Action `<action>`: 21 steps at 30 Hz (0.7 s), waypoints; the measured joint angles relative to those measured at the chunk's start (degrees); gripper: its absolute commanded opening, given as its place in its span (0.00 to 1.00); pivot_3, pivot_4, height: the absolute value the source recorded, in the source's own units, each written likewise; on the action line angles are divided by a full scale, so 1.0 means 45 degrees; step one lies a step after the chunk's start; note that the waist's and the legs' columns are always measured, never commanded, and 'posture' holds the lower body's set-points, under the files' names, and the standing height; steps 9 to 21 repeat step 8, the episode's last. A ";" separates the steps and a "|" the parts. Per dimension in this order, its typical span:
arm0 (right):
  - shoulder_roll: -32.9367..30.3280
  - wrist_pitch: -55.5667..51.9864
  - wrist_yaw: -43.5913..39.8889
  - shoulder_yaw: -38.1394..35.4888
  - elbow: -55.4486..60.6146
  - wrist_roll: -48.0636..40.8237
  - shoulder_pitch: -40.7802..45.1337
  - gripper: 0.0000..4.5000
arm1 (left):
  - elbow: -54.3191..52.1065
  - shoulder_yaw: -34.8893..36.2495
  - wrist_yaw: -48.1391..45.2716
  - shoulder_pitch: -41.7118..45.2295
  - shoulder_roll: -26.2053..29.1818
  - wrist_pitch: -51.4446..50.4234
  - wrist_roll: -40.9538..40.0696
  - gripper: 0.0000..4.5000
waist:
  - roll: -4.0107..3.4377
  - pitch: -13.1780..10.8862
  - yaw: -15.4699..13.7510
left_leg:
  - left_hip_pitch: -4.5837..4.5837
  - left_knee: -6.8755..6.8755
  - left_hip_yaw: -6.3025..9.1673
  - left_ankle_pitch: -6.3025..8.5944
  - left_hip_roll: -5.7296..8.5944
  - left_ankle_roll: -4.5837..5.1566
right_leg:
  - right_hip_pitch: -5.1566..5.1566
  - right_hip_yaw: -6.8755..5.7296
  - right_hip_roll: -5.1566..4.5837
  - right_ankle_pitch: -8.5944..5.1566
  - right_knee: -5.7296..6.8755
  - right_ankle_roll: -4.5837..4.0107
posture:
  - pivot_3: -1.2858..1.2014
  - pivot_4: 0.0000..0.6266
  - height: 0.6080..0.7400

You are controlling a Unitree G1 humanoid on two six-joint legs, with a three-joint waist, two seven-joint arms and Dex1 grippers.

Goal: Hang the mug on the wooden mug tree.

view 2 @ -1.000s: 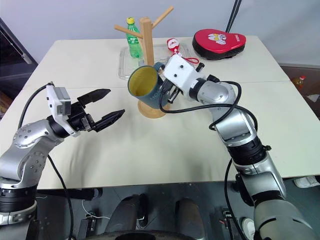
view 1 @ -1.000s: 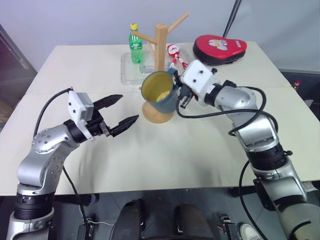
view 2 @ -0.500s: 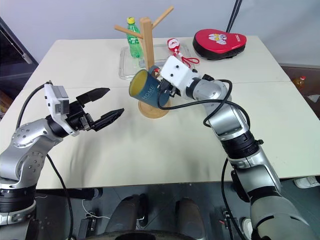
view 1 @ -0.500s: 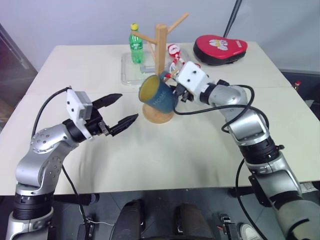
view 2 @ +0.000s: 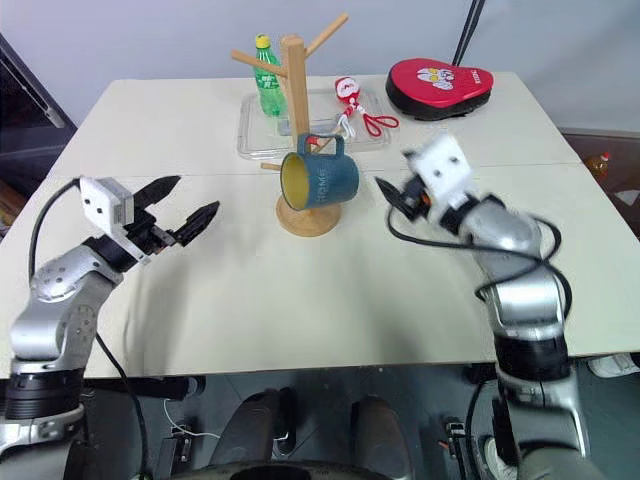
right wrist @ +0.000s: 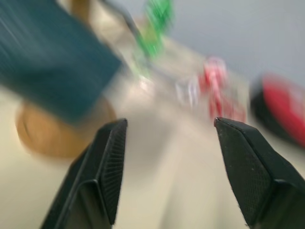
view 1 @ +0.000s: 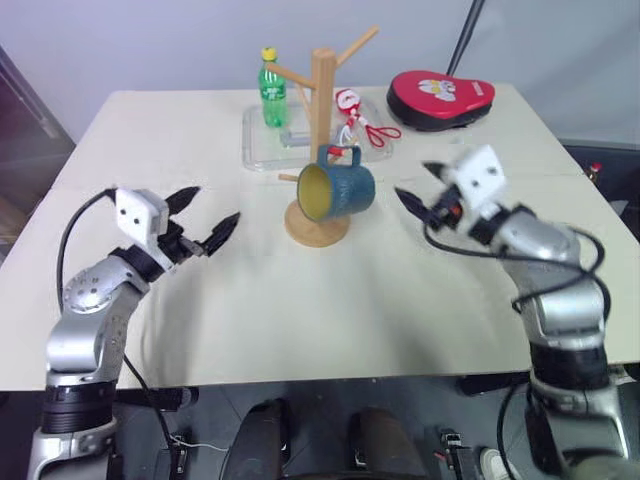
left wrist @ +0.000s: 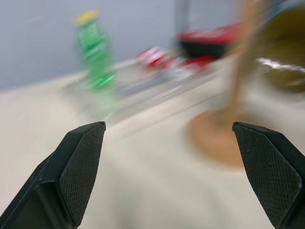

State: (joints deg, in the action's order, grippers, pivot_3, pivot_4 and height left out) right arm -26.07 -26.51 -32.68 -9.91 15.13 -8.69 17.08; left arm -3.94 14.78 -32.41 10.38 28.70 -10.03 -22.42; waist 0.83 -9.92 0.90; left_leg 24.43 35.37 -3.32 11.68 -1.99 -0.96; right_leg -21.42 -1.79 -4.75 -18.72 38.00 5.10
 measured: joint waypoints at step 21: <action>0.1241 0.3353 0.0539 -0.0325 -0.2424 -0.0439 -0.1472 0.67 | 0.1518 0.0090 0.1425 -0.1743 -0.0692 0.1211 0.1249 1.00 | 0.0001 0.0000 -0.0010 | -0.0014 0.0005 -0.0003 0.0000 -0.0007 -0.0002 | 0.0003 0.0005 0.0002 0.0000 0.0012 -0.0001 | 0.52 0.24 0.97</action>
